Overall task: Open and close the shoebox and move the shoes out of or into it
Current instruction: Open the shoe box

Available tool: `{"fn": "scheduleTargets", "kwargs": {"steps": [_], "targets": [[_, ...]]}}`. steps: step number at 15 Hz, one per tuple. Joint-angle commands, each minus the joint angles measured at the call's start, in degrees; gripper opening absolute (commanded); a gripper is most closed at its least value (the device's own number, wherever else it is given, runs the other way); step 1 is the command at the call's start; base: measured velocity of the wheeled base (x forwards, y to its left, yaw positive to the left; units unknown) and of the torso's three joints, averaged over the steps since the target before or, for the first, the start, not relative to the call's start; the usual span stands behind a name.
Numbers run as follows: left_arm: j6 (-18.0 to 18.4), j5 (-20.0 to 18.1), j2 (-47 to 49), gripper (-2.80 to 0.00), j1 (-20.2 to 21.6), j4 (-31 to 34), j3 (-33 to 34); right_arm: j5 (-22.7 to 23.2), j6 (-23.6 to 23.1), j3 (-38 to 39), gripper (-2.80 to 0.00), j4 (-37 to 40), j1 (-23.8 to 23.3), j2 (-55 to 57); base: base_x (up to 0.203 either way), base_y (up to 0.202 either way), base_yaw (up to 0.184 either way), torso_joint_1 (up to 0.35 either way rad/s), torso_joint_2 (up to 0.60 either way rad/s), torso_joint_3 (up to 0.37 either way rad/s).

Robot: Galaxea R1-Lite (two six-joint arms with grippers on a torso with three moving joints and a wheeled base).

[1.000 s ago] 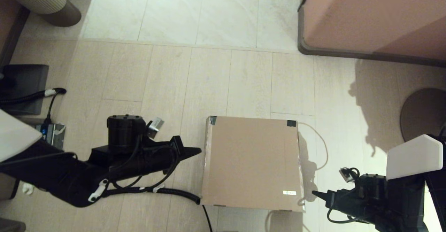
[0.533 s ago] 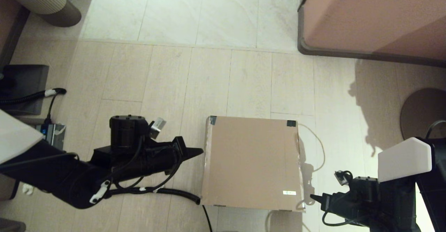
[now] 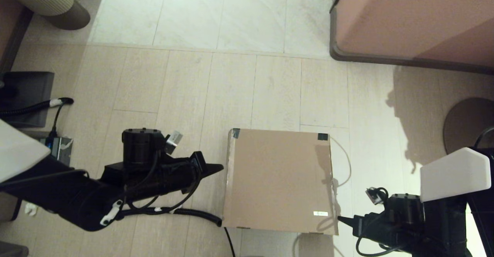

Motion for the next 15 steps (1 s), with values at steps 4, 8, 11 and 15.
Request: {"fn": "scheduleTargets", "kwargs": {"steps": [4, 8, 11, 15], "targets": [[-0.3, -0.1, -1.9, -2.80, 0.2, -0.2, -0.1, -0.6, -0.1, 1.7, -2.80, -0.5, 3.9, -0.4, 0.000, 0.000, 0.000, 0.000, 0.00, 0.000], [-0.3, 0.0, -1.2, -2.80, 0.5, -0.2, -0.1, -1.0, 1.7, 1.5, -2.80, -0.5, 3.9, -2.4, 0.000, 0.000, 0.000, 0.000, 0.00, 0.000], [-0.2, 0.0, -1.4, -2.80, 0.9, -0.2, -0.1, -1.2, 2.8, -0.4, -2.80, -0.5, 3.9, -3.6, 0.000, 0.000, 0.000, 0.000, 0.00, 0.000], [2.8, 6.9, -6.2, -2.80, 0.8, 5.9, 5.6, -1.4, 1.0, 10.0, -2.80, -0.5, 3.8, -8.1, 0.000, 0.000, 0.000, 0.000, 0.00, 0.000]]}}
